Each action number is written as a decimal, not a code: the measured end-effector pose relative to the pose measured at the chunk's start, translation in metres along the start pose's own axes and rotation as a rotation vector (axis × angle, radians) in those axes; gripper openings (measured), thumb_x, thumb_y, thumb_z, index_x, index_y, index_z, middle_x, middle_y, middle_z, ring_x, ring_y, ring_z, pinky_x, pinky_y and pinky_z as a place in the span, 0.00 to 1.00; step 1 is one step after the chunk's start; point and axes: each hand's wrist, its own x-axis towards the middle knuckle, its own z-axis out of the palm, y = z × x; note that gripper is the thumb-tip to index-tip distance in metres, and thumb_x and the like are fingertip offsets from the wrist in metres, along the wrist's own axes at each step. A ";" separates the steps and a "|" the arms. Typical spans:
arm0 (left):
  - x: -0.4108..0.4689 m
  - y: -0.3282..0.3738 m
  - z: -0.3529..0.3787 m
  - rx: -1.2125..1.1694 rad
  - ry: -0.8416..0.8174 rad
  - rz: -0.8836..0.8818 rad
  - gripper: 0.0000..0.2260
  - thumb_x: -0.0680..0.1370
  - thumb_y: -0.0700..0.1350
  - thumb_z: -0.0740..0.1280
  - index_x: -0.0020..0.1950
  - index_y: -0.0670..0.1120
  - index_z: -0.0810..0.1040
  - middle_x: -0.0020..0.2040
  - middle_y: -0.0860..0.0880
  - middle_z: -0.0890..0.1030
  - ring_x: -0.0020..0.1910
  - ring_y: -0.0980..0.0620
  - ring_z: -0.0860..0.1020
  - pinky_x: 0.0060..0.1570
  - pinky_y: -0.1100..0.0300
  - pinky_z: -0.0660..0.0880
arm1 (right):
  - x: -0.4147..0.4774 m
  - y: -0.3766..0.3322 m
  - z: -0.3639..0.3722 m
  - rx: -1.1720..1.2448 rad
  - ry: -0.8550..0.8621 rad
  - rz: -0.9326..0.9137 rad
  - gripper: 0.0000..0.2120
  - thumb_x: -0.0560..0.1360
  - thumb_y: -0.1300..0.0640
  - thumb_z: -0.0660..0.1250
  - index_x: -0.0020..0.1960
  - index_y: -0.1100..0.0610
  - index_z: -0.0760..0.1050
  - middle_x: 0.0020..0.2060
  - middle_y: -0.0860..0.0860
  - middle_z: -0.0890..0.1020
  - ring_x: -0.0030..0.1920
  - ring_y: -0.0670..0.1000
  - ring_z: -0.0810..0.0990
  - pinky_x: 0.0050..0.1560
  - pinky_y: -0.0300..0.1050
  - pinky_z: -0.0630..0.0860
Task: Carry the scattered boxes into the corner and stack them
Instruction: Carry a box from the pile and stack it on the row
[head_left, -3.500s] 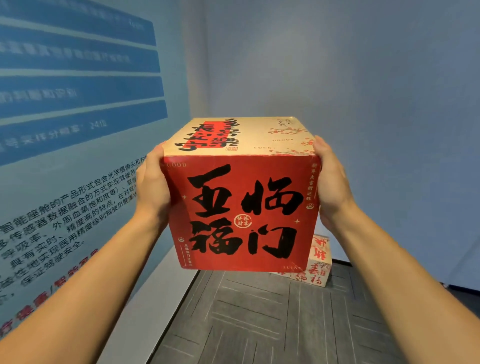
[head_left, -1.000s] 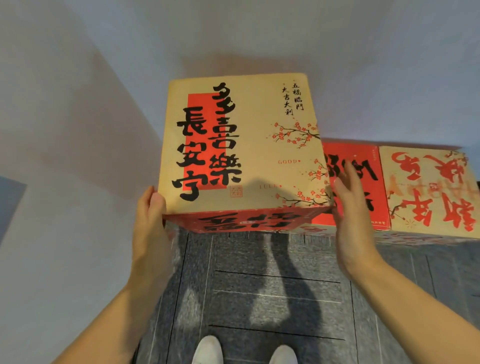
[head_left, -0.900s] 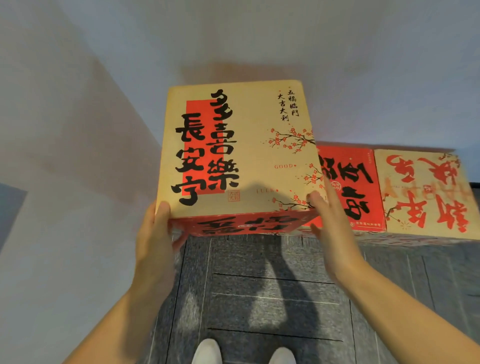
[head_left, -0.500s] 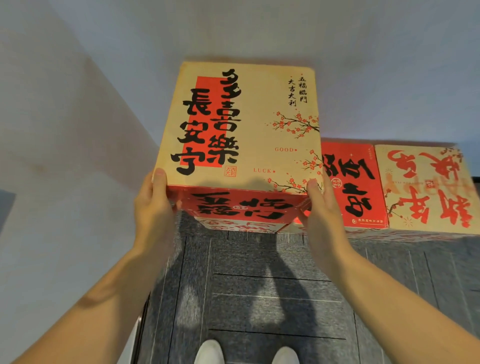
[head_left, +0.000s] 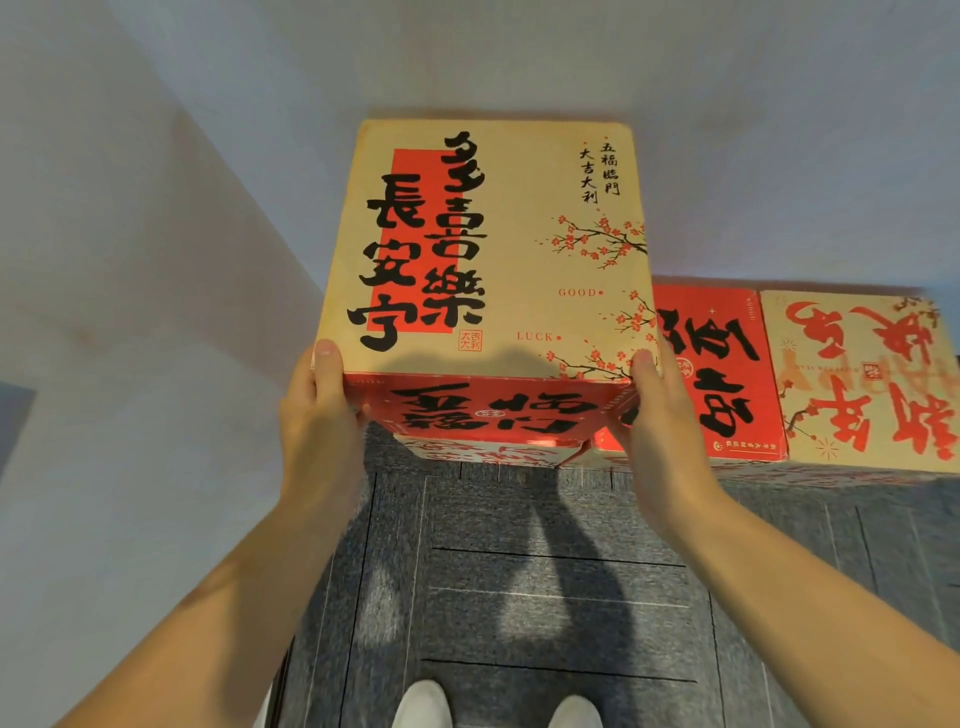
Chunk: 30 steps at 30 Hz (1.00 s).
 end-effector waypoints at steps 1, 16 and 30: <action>0.000 0.000 -0.001 -0.003 0.004 -0.005 0.12 0.89 0.50 0.54 0.59 0.50 0.77 0.38 0.61 0.82 0.40 0.66 0.80 0.50 0.60 0.79 | -0.003 0.000 0.001 0.002 0.001 -0.001 0.20 0.89 0.47 0.52 0.79 0.37 0.65 0.71 0.35 0.76 0.74 0.43 0.72 0.79 0.59 0.66; -0.008 0.016 -0.010 0.133 0.036 0.105 0.16 0.89 0.51 0.54 0.70 0.44 0.73 0.45 0.63 0.79 0.38 0.75 0.75 0.47 0.68 0.72 | -0.019 -0.030 -0.005 -0.052 -0.008 0.036 0.27 0.87 0.43 0.56 0.84 0.39 0.55 0.74 0.33 0.69 0.65 0.33 0.71 0.76 0.47 0.63; -0.112 0.366 0.018 0.060 -0.189 0.383 0.12 0.85 0.54 0.62 0.62 0.53 0.81 0.61 0.54 0.83 0.66 0.53 0.80 0.68 0.51 0.75 | -0.131 -0.359 -0.028 -0.089 0.024 -0.230 0.24 0.86 0.42 0.55 0.82 0.39 0.61 0.72 0.36 0.67 0.71 0.38 0.64 0.70 0.44 0.62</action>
